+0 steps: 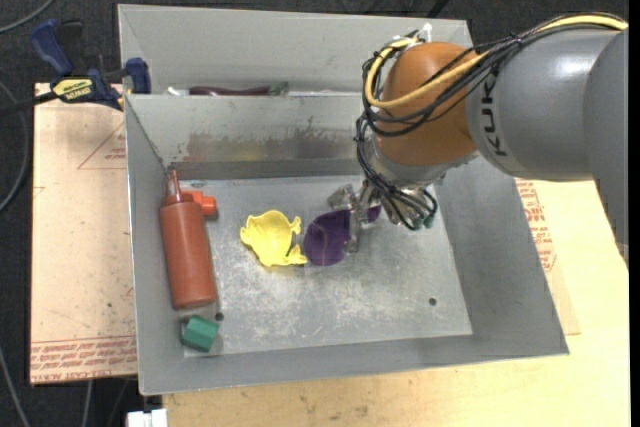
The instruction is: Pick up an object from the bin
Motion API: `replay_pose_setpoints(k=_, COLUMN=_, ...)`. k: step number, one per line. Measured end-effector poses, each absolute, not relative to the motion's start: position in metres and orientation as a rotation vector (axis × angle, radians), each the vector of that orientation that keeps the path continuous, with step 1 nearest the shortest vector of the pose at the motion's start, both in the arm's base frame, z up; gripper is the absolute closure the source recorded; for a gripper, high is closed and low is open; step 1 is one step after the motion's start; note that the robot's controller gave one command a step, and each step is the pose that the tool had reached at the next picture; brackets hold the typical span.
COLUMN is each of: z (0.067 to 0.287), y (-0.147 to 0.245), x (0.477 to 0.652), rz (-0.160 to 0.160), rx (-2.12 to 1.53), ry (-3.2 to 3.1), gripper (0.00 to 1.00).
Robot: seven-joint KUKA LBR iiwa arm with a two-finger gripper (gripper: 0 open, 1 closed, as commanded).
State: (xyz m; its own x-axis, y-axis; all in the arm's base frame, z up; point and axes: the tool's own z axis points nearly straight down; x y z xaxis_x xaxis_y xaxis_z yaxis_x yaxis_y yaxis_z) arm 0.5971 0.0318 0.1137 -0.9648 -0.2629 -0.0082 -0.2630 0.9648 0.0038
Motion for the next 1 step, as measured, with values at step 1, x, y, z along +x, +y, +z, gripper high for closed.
replay_pose_setpoints(k=1, z=0.1208, y=0.0319, x=0.5966, rz=0.008, rx=-0.416, ry=3.108, gripper=1.00)
